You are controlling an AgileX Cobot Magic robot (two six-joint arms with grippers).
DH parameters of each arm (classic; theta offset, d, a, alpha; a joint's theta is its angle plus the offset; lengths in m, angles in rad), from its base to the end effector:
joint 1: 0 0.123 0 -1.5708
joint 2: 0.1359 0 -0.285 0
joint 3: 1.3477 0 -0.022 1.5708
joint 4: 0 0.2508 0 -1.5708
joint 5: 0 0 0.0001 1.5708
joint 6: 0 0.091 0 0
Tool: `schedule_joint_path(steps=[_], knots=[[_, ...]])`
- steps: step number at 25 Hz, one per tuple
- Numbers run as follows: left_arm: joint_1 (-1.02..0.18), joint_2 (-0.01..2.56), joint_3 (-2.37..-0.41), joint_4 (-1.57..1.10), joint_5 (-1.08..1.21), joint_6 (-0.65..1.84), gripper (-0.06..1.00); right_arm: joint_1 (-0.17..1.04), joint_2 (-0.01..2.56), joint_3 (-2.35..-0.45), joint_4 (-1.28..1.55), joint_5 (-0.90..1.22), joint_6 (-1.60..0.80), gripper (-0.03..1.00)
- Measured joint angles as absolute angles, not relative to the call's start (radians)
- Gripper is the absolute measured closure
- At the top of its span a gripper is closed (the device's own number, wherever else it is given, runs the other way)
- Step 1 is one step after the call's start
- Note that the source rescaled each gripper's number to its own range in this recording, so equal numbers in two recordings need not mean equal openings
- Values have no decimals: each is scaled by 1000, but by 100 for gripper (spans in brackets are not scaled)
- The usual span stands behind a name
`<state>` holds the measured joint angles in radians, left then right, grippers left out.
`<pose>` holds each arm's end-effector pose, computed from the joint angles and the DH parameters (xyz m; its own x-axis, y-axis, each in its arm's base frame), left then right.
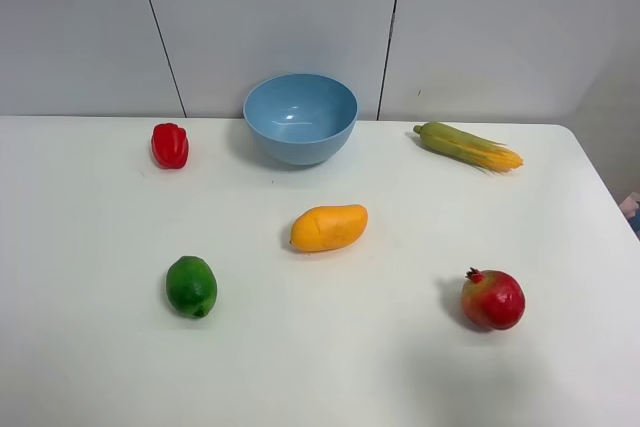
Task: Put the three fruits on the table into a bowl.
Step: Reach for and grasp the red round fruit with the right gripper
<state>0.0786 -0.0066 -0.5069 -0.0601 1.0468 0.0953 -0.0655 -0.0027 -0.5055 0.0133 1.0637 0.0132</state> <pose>-0.0058 -0.0052 0.2804 -0.4306 0.0314 -0.9020 -0.0036 0.9993 0.0364 -0.0059 0.0014 0.2786 -0.4492 0.0492 -0.8921 0.0639 0.9977 0.0228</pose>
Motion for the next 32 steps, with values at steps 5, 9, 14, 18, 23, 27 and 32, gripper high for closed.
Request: schedule_joint_path(steps=[5, 9, 14, 18, 23, 27, 32], knots=[[79, -7, -507, -60, 1047, 95, -6, -66, -3, -506, 13, 1064, 13, -3], [79, -7, -507, -60, 1047, 95, -6, -66, -3, -506, 14, 1064, 13, -3], [79, -7, -507, -60, 1047, 95, -6, -66, -3, -506, 15, 1064, 7, -3], [79, -7, -507, -60, 1047, 95, -6, -66, -3, -506, 29, 1064, -75, -3], [79, -7, -507, -60, 1047, 95, -6, -66, 102, -596, 26, 1125, -155, -3], [79, -7, -507, -60, 1047, 95, -6, -66, 241, -723, 28, 1189, -171, -3], [79, -7, -507, -60, 1047, 93, -6, -66, 458, -819, 32, 1217, -234, -3]])
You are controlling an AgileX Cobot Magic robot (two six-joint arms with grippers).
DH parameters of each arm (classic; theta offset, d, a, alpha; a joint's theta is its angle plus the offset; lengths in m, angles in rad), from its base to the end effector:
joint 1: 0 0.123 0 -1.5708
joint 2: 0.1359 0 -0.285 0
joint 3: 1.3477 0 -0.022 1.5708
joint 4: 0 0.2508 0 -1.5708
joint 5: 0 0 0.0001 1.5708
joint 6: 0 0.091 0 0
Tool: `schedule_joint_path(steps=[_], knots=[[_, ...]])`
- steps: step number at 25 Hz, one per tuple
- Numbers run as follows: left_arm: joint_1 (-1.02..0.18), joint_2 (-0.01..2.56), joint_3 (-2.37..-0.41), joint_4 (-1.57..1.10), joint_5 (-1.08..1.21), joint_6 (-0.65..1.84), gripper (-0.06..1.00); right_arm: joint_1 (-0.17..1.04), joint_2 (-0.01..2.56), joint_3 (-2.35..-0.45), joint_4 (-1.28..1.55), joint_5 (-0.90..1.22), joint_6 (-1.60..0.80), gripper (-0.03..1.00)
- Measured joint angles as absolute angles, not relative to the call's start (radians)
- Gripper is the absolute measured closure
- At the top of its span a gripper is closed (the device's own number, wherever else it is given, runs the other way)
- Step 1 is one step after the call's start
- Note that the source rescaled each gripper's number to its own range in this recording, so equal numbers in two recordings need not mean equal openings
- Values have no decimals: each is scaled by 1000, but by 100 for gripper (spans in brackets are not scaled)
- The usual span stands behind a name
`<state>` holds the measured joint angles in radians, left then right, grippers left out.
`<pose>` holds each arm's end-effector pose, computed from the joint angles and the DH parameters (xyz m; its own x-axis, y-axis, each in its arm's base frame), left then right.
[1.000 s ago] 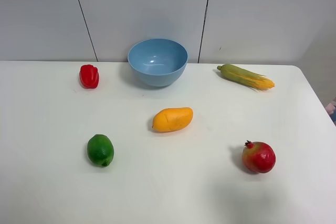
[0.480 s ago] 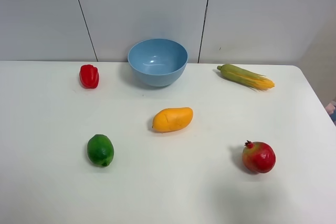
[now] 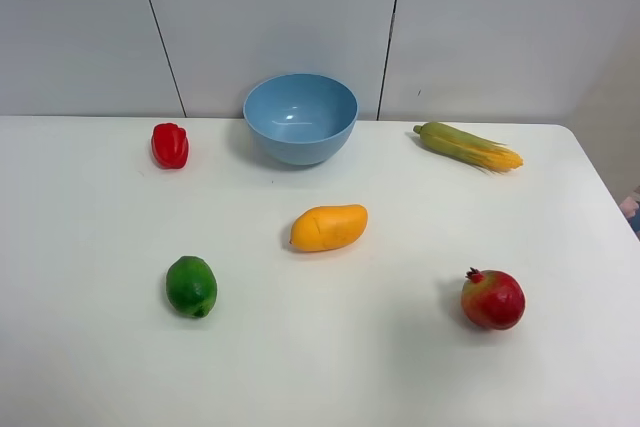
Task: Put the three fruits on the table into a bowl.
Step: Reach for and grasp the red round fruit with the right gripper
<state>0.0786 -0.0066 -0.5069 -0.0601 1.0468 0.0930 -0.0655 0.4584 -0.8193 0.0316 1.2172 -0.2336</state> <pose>-0.0058 -0.0052 0.2804 -0.4306 0.0291 -0.9021 -0.0046 0.9994 0.0344 0.0458 -0.0003 0.3477 -0.6865 -0.1762 -0.7055 -0.1101 0.9842 -0.1386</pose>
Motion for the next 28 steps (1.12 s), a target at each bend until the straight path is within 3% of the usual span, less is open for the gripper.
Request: schedule_joint_path(steps=[12, 19, 28], knots=[[79, -7, -507, -60, 1047, 93, -6, -32, 998, -827, 108, 1213, -541, -3], [79, -7, -507, -60, 1047, 93, -6, 152, 1245, -827, 49, 1172, -549, -3], [79, -7, -507, -60, 1047, 93, -6, 183, 1417, -827, 7, 980, -540, -3]])
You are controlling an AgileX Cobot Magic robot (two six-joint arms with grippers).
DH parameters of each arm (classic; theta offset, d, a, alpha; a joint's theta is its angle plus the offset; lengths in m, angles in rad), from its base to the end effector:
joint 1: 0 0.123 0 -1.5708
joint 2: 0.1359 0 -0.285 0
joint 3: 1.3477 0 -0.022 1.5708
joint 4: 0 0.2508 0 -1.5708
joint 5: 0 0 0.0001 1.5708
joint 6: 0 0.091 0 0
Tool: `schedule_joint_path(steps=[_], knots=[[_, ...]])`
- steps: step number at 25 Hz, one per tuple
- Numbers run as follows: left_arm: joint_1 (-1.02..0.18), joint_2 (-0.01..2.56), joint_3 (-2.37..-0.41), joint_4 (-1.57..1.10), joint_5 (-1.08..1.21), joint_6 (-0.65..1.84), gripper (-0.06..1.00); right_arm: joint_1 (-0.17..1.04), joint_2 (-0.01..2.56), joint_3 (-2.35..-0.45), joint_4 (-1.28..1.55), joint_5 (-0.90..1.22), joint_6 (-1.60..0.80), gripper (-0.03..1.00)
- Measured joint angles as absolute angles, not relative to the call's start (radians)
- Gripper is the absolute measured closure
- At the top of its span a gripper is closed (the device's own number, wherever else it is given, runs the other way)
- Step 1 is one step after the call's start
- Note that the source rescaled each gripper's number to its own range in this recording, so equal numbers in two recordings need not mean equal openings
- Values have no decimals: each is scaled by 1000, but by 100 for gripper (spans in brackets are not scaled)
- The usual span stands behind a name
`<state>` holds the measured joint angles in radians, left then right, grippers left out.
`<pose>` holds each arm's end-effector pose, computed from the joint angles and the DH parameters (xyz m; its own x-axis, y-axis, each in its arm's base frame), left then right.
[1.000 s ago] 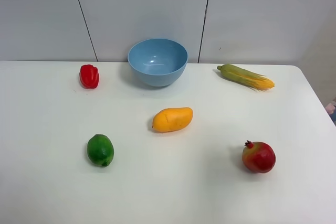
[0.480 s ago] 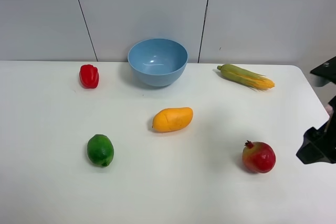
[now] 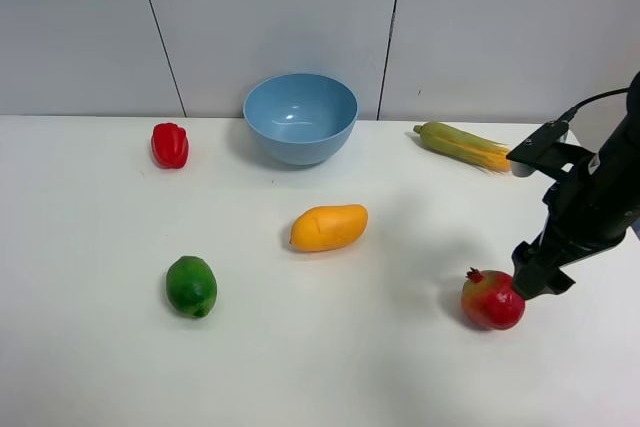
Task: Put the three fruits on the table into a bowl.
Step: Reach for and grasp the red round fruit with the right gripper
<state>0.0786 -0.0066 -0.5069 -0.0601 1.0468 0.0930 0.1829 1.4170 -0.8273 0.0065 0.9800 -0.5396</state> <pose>-0.0058 -0.0052 0.2804 -0.4306 0.0291 -0.9021 -0.0046 0.9994 0.0344 0.2292 0.0429 0.2158 -0.7490 -0.6579 -0.0786 -0.6570 0.7528 -0.0404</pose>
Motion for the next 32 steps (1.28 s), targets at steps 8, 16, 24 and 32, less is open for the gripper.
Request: schedule_joint_path(steps=[8, 16, 24, 32], knots=[[79, -7, -507, -60, 1047, 93, -6, 284, 1542, -827, 18, 928, -540, -3], [79, -7, -507, -60, 1047, 93, -6, 285, 1616, -820, 13, 906, -538, -3], [79, -7, -507, -60, 1047, 93, -6, 285, 1670, -739, 7, 760, -538, -3], [79, -7, -507, -60, 1047, 93, -6, 285, 1772, -736, 7, 694, -538, 11]])
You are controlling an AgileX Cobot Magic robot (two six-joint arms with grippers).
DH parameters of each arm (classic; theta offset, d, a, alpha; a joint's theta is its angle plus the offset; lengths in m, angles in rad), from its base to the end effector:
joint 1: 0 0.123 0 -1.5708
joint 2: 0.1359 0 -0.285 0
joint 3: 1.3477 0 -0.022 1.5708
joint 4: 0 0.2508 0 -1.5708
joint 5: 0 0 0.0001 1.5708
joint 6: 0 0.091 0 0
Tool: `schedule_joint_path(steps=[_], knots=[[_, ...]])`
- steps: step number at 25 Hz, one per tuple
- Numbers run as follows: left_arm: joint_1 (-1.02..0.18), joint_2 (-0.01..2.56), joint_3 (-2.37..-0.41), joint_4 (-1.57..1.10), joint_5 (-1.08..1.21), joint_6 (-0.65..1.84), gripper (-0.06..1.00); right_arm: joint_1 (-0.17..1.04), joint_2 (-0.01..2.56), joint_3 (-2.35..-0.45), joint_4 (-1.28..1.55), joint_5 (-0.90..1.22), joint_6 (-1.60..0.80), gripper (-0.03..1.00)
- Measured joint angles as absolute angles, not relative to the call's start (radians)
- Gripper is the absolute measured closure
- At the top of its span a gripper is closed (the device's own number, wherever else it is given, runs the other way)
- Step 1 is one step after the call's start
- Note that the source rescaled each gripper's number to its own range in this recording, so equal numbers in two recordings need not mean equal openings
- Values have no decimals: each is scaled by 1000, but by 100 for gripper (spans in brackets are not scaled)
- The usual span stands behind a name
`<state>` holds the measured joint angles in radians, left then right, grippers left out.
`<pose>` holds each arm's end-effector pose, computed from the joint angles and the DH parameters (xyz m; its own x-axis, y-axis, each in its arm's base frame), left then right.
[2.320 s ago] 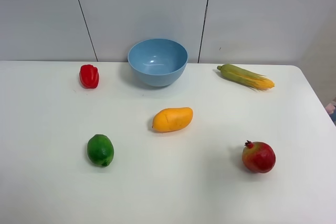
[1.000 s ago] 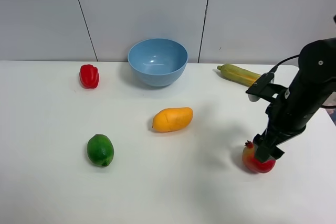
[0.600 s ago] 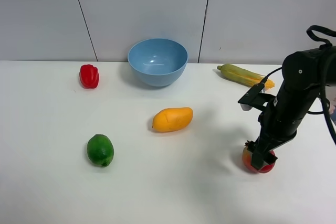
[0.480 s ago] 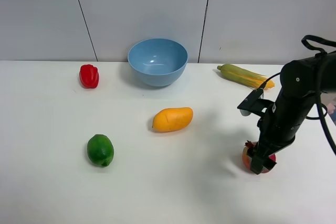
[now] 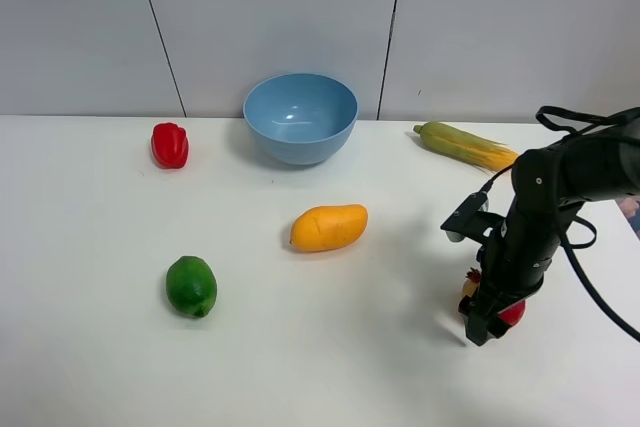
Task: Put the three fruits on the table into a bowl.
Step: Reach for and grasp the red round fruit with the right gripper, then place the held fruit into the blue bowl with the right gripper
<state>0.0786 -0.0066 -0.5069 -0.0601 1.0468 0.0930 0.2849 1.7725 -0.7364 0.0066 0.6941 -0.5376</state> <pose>-0.0058 -0.0052 0.2804 -0.4306 0.0291 -0.9021 -0.0046 0.9994 0.0344 0.2415 0.0711 0.1101 -0.6821 -0.7288 0.0600 -0.7279 0.6845 0.0402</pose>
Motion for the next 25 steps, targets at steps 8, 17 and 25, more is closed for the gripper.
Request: schedule_joint_path(steps=[8, 17, 25], knots=[[79, -7, -507, -60, 1047, 93, -6, 294, 1693, -796, 80, 773, -472, 71], [79, -7, -507, -60, 1047, 93, -6, 391, 1580, -1094, 155, 326, -326, 71], [79, -7, -507, -60, 1047, 93, -6, 482, 1959, -1394, 155, 37, -258, 71]])
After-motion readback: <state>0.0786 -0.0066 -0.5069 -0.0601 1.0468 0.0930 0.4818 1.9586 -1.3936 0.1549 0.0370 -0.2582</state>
